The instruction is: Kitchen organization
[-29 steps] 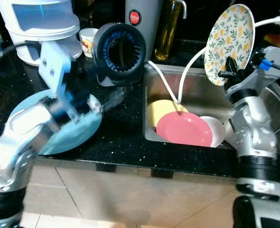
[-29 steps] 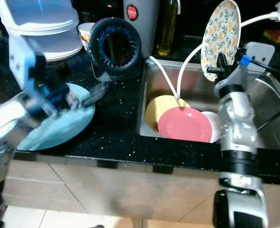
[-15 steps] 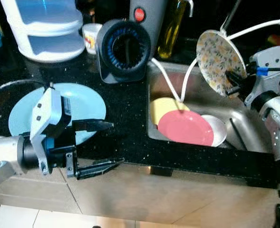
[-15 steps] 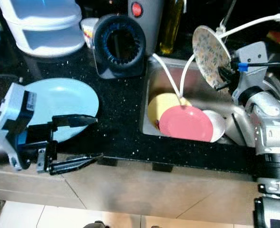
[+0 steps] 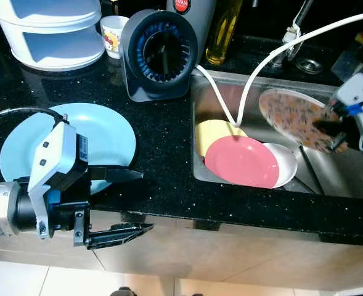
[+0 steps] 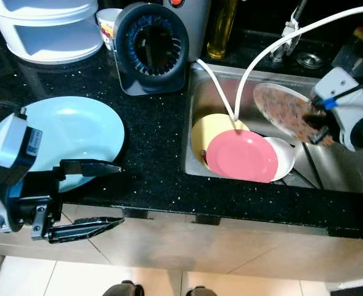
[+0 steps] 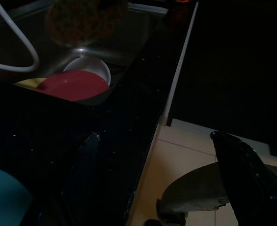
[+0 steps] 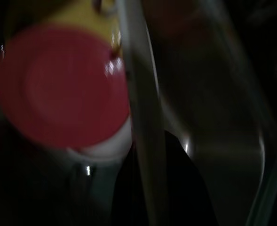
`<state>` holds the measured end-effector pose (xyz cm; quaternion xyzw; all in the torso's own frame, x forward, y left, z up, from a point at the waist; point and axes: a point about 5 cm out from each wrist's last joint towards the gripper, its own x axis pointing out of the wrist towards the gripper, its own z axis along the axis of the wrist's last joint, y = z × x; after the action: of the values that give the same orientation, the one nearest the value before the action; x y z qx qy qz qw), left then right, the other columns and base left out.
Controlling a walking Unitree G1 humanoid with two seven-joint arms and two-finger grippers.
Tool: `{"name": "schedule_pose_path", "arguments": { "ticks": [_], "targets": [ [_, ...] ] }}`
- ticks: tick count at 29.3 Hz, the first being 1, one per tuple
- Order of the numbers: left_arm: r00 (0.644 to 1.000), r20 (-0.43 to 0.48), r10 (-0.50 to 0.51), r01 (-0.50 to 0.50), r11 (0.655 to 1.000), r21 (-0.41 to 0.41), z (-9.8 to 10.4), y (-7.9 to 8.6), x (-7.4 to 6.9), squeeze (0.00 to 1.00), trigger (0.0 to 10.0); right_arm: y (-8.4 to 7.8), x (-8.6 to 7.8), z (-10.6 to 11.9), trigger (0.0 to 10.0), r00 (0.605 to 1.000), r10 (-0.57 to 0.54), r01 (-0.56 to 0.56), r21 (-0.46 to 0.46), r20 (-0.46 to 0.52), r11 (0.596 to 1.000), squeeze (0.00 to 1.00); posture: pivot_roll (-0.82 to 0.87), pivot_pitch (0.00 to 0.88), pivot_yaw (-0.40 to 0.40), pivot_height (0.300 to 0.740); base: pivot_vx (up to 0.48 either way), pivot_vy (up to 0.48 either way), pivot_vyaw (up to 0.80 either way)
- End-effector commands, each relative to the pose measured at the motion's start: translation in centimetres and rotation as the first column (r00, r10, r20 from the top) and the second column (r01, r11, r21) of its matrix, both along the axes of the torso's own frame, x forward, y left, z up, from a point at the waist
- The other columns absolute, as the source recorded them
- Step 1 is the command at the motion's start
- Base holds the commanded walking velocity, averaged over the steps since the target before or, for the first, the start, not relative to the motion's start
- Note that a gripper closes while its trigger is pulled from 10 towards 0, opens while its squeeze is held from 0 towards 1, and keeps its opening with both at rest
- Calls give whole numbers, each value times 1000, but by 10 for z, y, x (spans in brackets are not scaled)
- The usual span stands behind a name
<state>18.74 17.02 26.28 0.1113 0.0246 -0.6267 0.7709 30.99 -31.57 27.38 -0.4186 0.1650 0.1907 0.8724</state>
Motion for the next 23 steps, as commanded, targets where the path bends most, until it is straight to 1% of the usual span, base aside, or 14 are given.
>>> {"name": "schedule_pose_path", "arguments": {
  "ticks": [1,2,3,4,5,7,8,9,10,13,15,17,22,23],
  "targets": [
    [999,-4,-34,34,998,44,1,-4,-4,0,10000,2,2,1,10000,999,28,-30,-80,-38,996,0,82,164,-100,740,0,0,0],
    [999,-4,-34,34,998,44,1,-4,-4,0,10000,2,2,1,10000,999,28,-30,-80,-38,996,0,82,164,-100,740,0,0,0],
    [999,0,-43,43,998,43,2,-6,-5,0,10000,10,8,-6,10000,996,56,-65,-137,-66,988,0,78,177,-100,740,0,0,0],
    [999,1,-45,45,998,43,3,-7,-5,0,10000,15,12,-10,10000,995,64,-74,-152,-70,986,0,74,186,-102,740,0,0,0],
    [999,1,-45,45,998,43,3,-7,-5,0,10000,15,12,-10,10000,995,64,-74,-152,-70,986,0,74,186,-102,740,0,0,0],
    [999,5,-51,51,998,40,4,-8,-6,0,10000,23,19,-15,10000,996,72,-81,-162,-58,983,0,73,197,-102,740,0,0,0],
    [999,5,-51,51,998,40,4,-8,-6,0,10000,23,19,-15,10000,996,72,-81,-162,-58,983,0,73,197,-102,740,0,0,0],
    [999,14,-51,50,998,34,6,-9,-5,0,10000,28,26,-16,10000,998,61,-64,-136,-25,989,0,75,205,-102,740,0,0,0],
    [999,14,-51,50,998,34,6,-9,-5,0,10000,28,26,-16,10000,998,61,-64,-136,-25,989,0,75,205,-102,740,0,0,0],
    [998,38,-42,41,999,34,10,-10,-3,0,10000,30,39,-10,10000,997,-9,18,-121,79,992,0,70,227,-105,740,0,0,0],
    [998,42,-48,46,998,30,11,-11,-3,0,10000,31,43,-9,10000,993,-29,43,-119,115,992,0,67,232,-106,740,0,0,0],
    [997,43,-60,59,998,22,13,-13,-3,0,10000,31,44,-12,10000,992,-37,53,-130,121,990,0,65,240,-103,740,0,0,0],
    [996,37,-80,80,997,14,13,-16,-4,0,10000,31,43,-23,10000,995,-29,47,-202,93,978,0,61,250,-98,740,0,0,0],
    [996,37,-80,80,997,14,13,-16,-4,0,10000,31,43,-23,10000,995,-29,47,-202,93,978,0,61,250,-98,740,0,0,0]
  ]
}}
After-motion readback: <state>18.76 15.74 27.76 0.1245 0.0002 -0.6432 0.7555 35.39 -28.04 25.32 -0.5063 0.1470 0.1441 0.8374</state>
